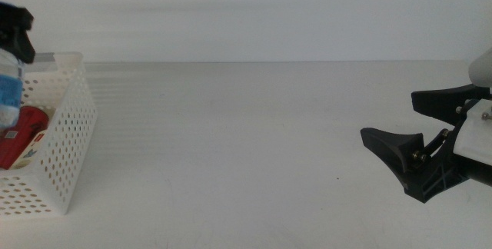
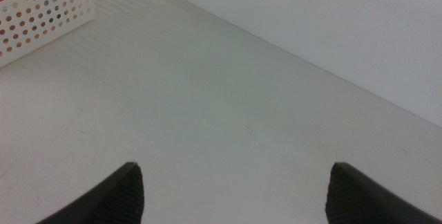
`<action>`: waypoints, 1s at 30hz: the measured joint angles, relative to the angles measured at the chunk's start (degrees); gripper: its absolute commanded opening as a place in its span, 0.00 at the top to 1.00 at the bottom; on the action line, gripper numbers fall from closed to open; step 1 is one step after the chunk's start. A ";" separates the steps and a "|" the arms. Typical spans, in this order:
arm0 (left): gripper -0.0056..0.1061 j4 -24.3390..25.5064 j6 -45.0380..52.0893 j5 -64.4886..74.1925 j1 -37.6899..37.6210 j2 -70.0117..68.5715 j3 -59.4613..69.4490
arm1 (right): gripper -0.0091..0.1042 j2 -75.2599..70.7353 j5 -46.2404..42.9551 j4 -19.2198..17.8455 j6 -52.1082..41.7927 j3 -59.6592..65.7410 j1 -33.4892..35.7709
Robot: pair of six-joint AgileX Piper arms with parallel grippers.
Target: Use arms to grab the bottles and put them into the dustbin to the left of the table.
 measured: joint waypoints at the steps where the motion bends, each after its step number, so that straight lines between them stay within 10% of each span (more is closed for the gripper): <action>1: 0.99 0.31 0.21 0.07 0.00 0.71 0.00 | 0.22 0.00 0.00 0.00 0.00 0.00 0.00; 22: 0.98 7.64 0.58 -1.24 0.05 16.42 -0.12 | 0.22 0.00 0.00 0.00 0.00 0.00 0.00; 30: 0.66 8.35 1.44 -0.98 0.05 17.01 -0.56 | 0.22 0.00 0.00 0.00 0.00 0.00 0.00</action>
